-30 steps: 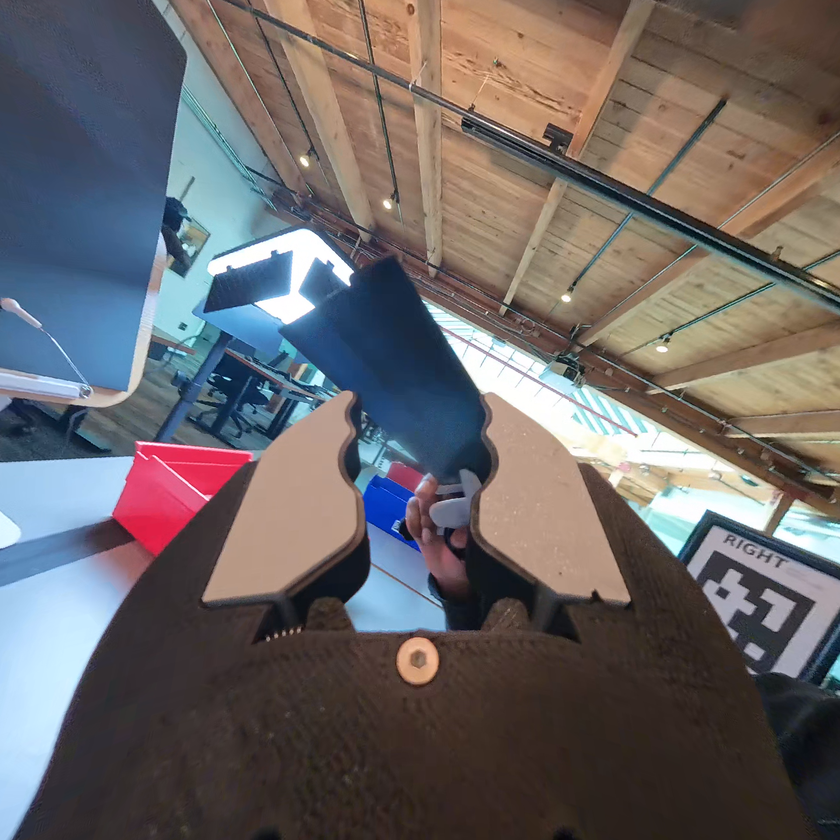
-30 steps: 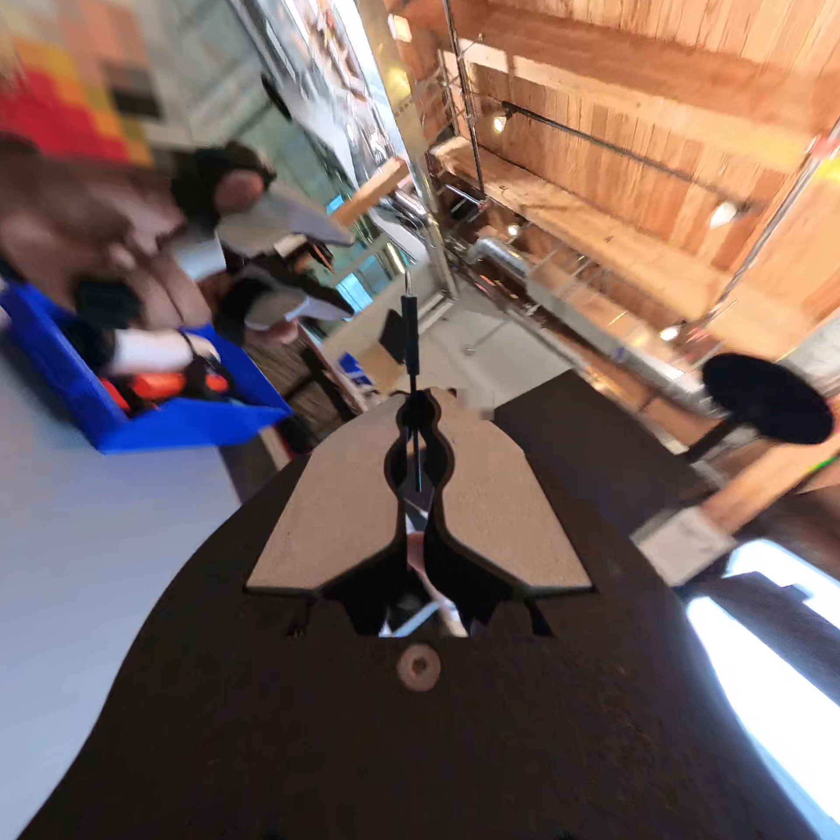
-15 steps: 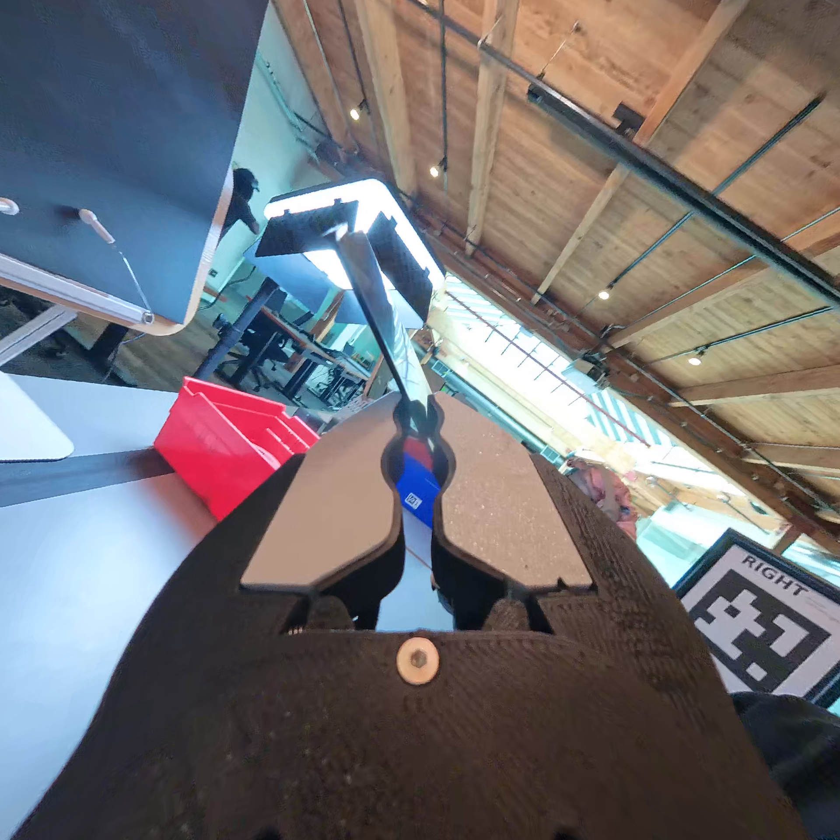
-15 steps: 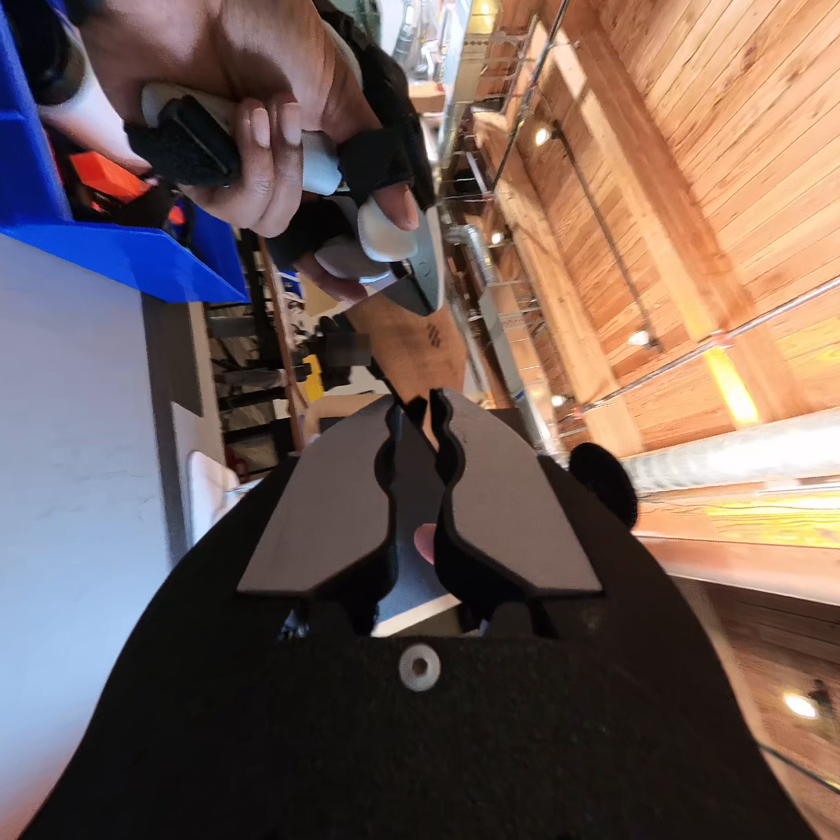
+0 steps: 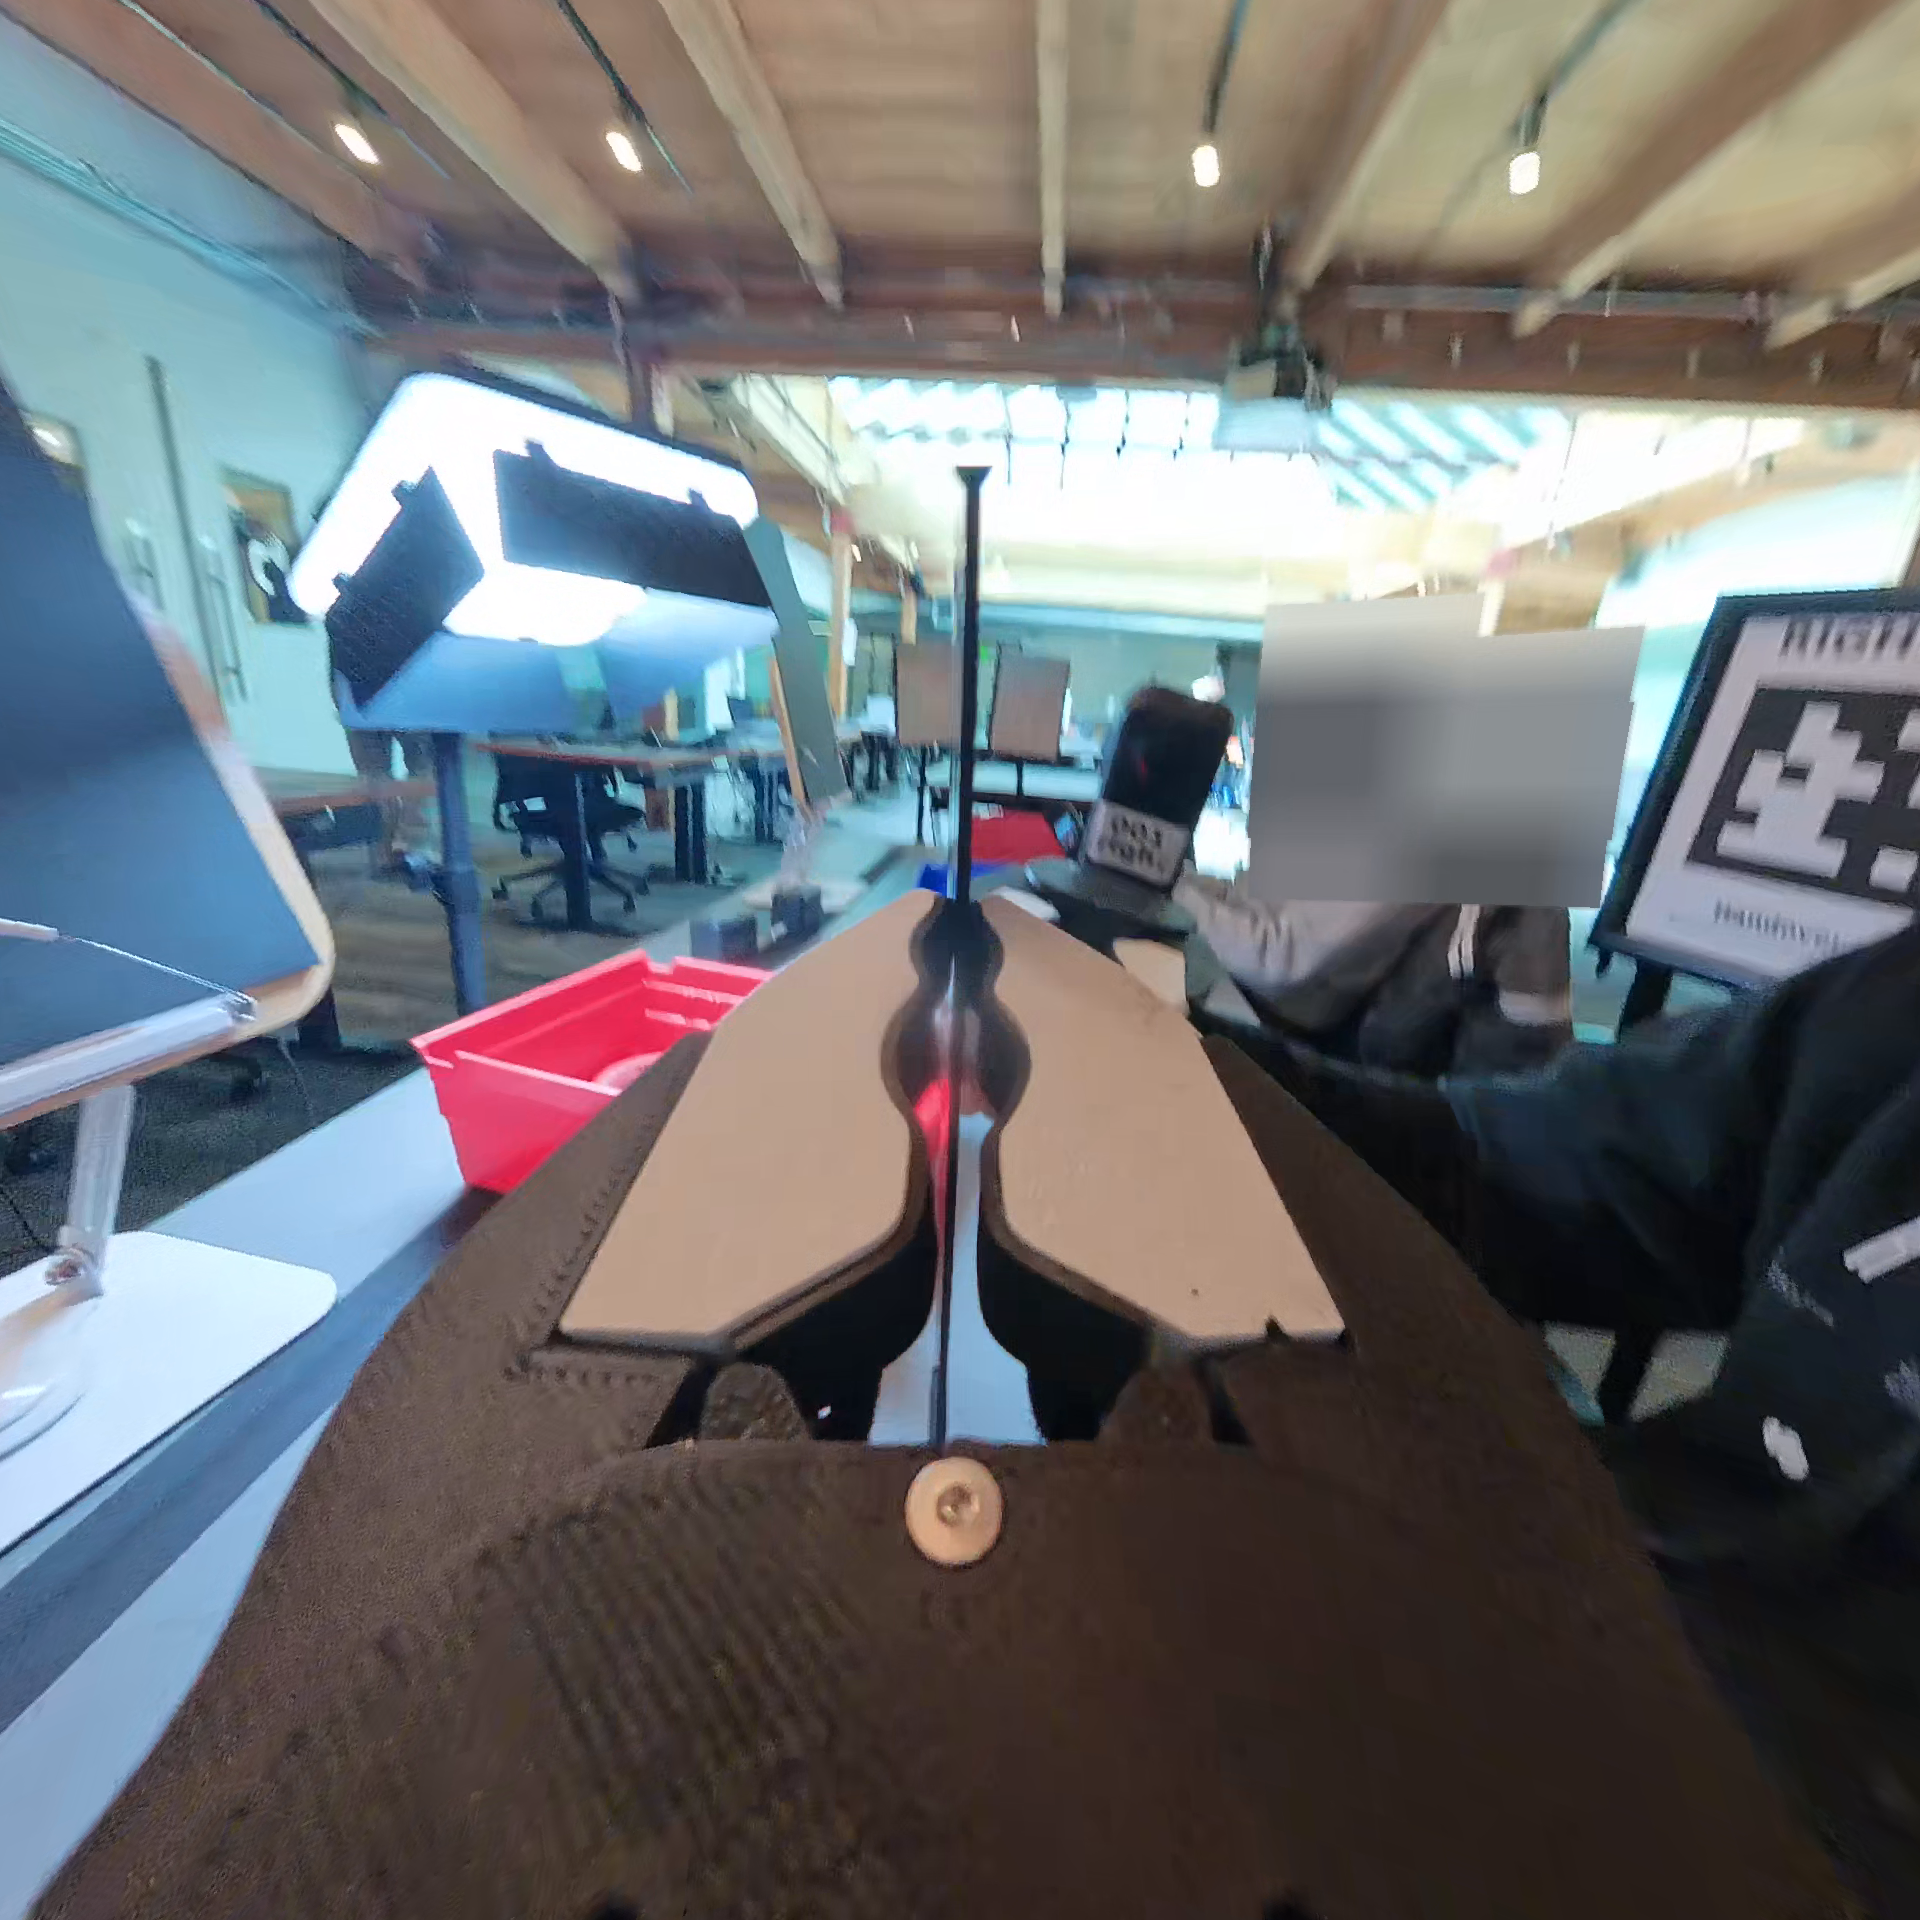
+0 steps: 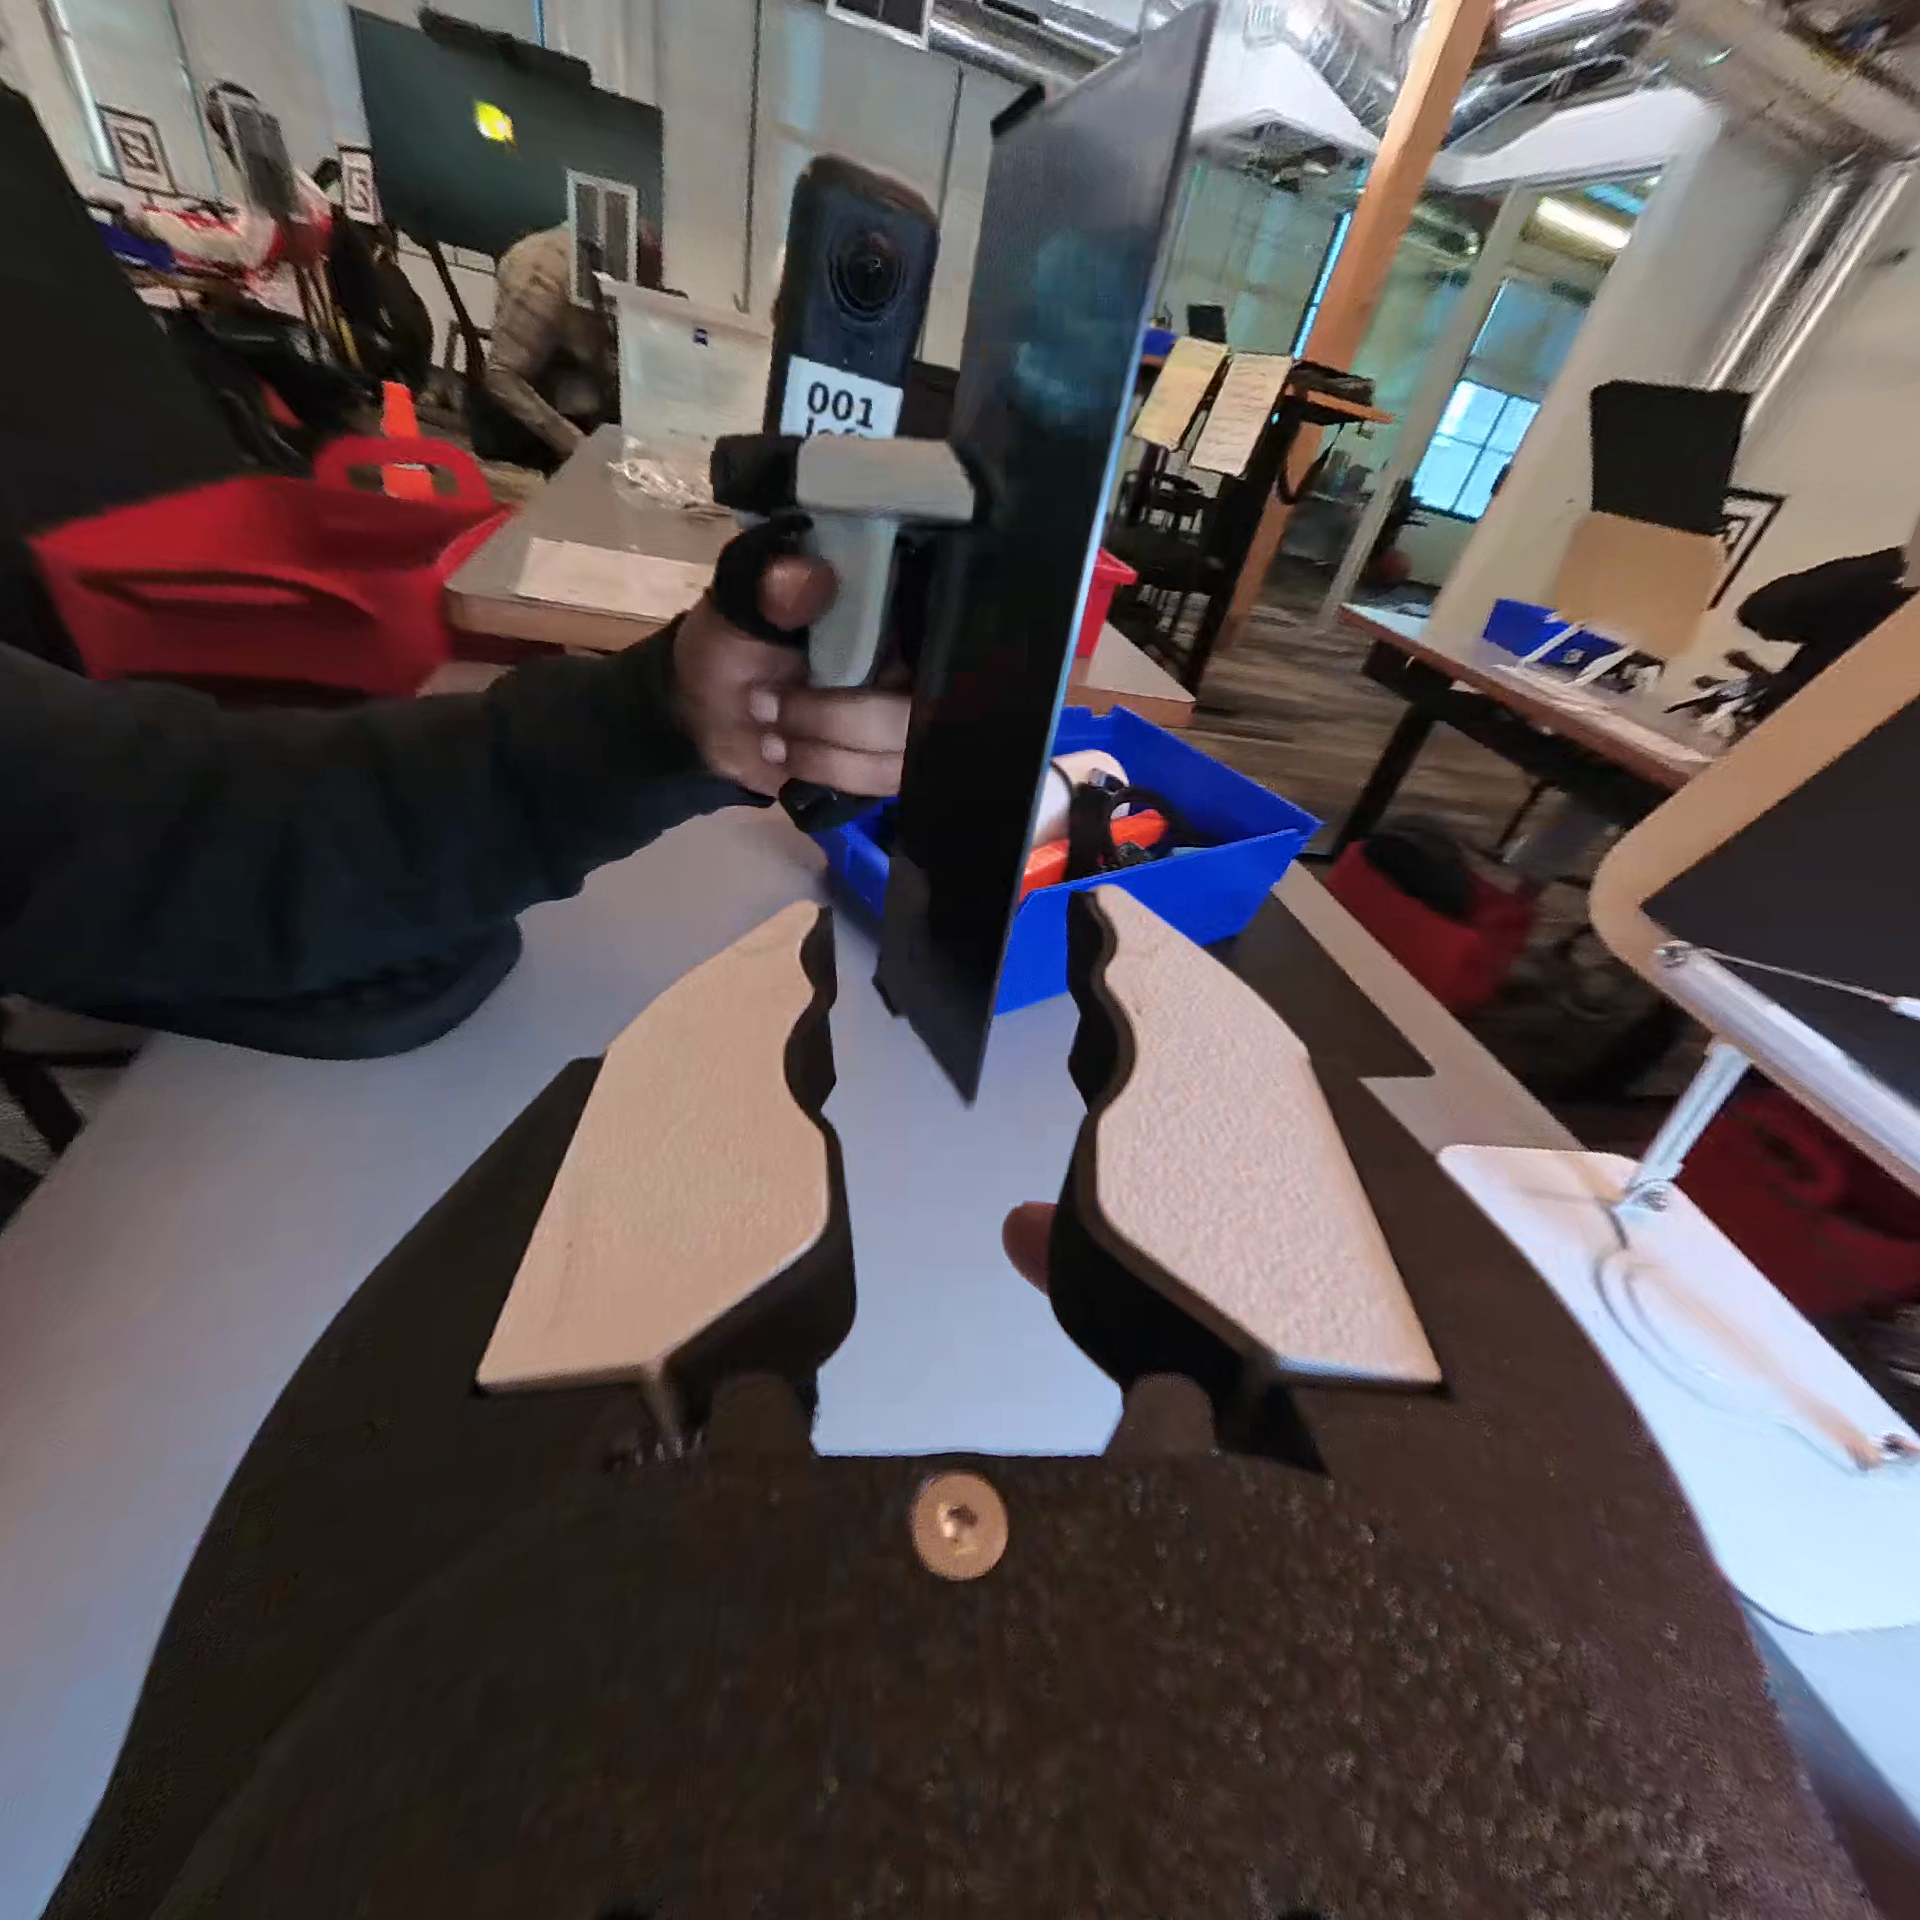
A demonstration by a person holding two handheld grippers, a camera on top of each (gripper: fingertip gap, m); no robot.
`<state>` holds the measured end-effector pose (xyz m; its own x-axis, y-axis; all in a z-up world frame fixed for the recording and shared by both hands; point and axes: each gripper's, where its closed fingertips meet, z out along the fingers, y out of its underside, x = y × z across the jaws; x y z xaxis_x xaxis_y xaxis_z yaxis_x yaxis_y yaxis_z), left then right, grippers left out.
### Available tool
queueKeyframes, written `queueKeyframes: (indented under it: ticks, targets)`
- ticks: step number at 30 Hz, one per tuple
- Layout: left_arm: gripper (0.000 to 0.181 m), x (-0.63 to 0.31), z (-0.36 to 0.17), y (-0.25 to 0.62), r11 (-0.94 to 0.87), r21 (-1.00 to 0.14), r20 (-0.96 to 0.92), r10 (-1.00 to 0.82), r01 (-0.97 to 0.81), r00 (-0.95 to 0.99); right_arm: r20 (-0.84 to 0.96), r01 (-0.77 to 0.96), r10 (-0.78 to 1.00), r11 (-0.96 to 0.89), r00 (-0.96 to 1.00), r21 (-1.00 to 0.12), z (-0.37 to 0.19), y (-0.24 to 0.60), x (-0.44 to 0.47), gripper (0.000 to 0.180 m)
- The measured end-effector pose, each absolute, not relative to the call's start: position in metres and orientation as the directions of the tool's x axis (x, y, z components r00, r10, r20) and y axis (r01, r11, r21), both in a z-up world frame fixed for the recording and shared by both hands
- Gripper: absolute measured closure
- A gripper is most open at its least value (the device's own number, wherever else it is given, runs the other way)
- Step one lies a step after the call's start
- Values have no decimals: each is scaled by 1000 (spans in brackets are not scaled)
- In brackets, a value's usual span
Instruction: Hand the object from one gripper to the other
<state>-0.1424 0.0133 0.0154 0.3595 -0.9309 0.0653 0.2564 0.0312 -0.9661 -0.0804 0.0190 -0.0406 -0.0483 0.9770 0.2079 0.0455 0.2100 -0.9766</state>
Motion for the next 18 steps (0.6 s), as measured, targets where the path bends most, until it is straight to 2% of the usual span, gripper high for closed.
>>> queueKeyframes:
  ticks: [2,3,4,7,8,10,11,13,15,18]
  targets:
    - [179,-119,2,7,26,-986,26,-950,162,312,193,76,979,197,-64,-977,-47,17,-84,140]
    - [179,-110,-4,5,18,-991,21,-955,131,295,194,94,979,199,-65,-975,-50,16,-86,152]
    - [179,-102,-9,5,10,-994,22,-957,109,289,209,104,975,216,-71,-971,-53,15,-86,171]
    - [174,-101,-16,14,-19,-996,48,-940,88,337,235,146,969,245,-81,-959,-56,18,-80,177]
    - [170,-106,-17,22,-31,-995,67,-920,97,387,255,157,966,259,-43,-953,-54,26,-76,177]
    - [151,-123,-15,40,-31,-990,96,-861,137,499,305,200,951,291,41,-936,-51,45,-63,177]
    - [151,-130,-15,45,-34,-989,106,-845,145,523,341,231,933,309,112,-922,-48,59,-54,178]
    - [150,-147,-14,53,-43,-987,125,-807,154,578,446,325,848,352,287,-878,-42,94,-30,178]
    - [149,-164,-12,59,-26,-987,122,-760,158,639,575,465,680,370,454,-804,-36,134,4,177]
    - [146,-183,-7,63,-11,-988,119,-709,157,695,737,698,406,272,541,-662,-43,184,61,177]
